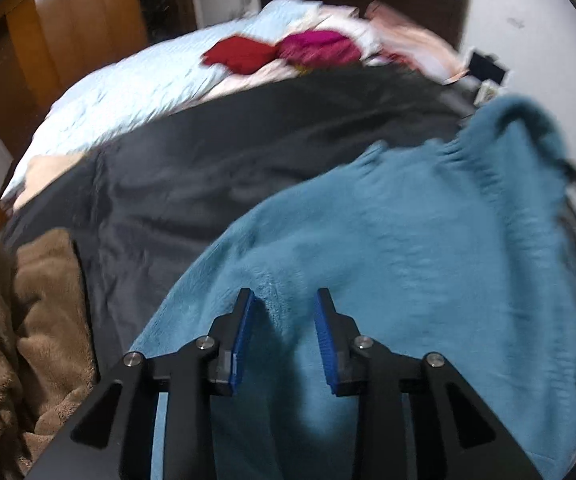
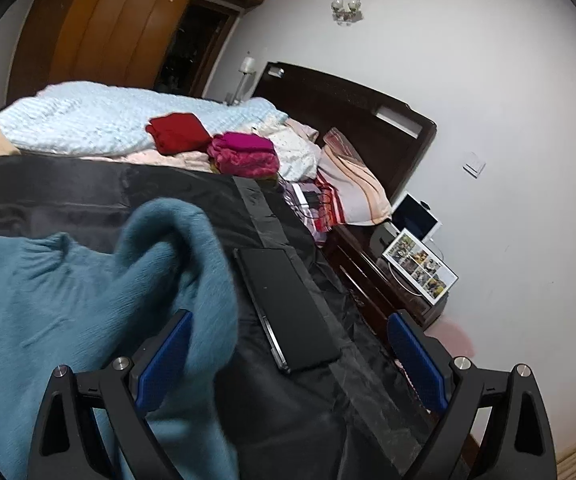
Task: Fold clothes
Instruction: 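Lay the sweater flat on the black sheet with both grippers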
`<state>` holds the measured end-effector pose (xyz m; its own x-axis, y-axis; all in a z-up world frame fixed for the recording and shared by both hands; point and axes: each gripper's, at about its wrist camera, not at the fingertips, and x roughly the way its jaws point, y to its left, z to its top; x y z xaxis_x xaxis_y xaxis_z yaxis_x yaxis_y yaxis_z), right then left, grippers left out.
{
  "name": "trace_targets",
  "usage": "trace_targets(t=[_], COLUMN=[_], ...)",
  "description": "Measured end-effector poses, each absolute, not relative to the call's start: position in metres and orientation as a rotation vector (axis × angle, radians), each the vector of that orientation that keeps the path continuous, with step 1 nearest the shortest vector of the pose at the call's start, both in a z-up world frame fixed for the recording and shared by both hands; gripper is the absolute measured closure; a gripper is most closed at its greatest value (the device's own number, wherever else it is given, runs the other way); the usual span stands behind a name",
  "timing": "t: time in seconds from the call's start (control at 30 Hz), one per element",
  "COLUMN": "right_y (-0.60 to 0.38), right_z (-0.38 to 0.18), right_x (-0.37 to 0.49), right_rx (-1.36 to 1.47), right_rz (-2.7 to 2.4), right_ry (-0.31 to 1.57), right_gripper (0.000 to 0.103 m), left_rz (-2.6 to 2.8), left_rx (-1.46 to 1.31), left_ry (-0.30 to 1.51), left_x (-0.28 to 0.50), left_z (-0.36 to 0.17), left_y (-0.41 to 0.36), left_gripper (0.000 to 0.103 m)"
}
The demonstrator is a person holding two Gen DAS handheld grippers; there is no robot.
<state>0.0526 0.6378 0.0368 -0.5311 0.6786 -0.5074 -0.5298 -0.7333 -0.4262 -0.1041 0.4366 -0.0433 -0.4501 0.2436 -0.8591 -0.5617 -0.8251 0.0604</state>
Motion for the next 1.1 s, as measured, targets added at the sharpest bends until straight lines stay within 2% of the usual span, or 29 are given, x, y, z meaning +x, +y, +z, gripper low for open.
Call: trace_targets(t=[0.13, 0.3, 0.43, 0.7, 0.8, 1.0, 1.1], right_y=[0.618, 0.605, 0.585, 0.583, 0.595, 0.623, 0.646], right_z=[0.047, 0.047, 0.028, -0.020, -0.024, -0.022, -0.017], right_x=[0.066, 0.073, 0.066, 0.040, 0.033, -0.001, -0.016], right_rx=[-0.850, -0.914, -1.029, -1.266, -1.271, -1.176, -1.148], right_rz=[2.304, 2.447, 2.576, 2.710, 2.666, 2.414, 2.403], right_ry=[-0.280, -0.090, 0.010, 0.235, 0.220, -0.107, -0.032], right_gripper=[0.005, 0.005, 0.005, 0.005, 0.005, 0.005, 0.005], left_rz=[2.341, 2.440, 2.481, 2.483, 2.478, 2.499, 2.501], left_rx=[-1.284, -1.299, -1.328, -1.307, -1.300, -1.280, -1.269], left_ry=[0.461, 0.456, 0.394, 0.397, 0.394, 0.400, 0.404], left_x=[-0.117, -0.129, -0.136, -0.134, -0.136, -0.138, -0.143], left_z=[-0.056, -0.061, -0.063, -0.067, -0.066, -0.065, -0.065], left_y=[0.416, 0.383, 0.345, 0.305, 0.295, 0.289, 0.287], left_gripper=[0.068, 0.067, 0.067, 0.067, 0.067, 0.067, 0.067])
